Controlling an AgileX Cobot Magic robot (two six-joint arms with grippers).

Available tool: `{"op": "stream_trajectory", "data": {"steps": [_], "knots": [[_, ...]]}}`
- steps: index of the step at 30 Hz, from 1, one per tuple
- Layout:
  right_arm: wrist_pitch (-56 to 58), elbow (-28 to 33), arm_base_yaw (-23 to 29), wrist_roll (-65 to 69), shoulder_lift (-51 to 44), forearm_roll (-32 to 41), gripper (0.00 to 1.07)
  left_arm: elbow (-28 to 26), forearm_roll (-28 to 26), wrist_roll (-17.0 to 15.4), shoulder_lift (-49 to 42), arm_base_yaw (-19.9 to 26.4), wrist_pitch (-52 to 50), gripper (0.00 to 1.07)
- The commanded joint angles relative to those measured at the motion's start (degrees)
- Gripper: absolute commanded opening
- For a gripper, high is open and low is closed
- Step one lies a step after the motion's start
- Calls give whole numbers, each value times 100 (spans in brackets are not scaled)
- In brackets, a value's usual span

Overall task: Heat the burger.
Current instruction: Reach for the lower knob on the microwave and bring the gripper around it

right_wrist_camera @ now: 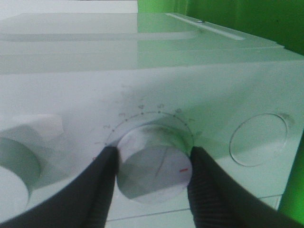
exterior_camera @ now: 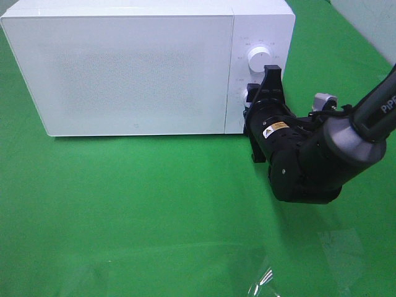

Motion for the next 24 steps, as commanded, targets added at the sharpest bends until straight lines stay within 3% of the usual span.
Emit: {"op": "stream_trajectory", "data": {"steps": [1, 7, 15, 24], "knots": [[-848, -223, 29, -201, -80, -894, 0, 6, -40, -29, -97, 11, -17, 97], [-842, -218, 29, -361, -80, -567, 9, 6, -40, -29, -97, 11, -17, 97], [-584, -218, 29, -688, -80, 34, 36, 6, -40, -29, -97, 11, -17, 97], [-504, -218, 29, -911, -80, 235, 37, 6, -40, -29, -97, 11, -17, 97]]}}
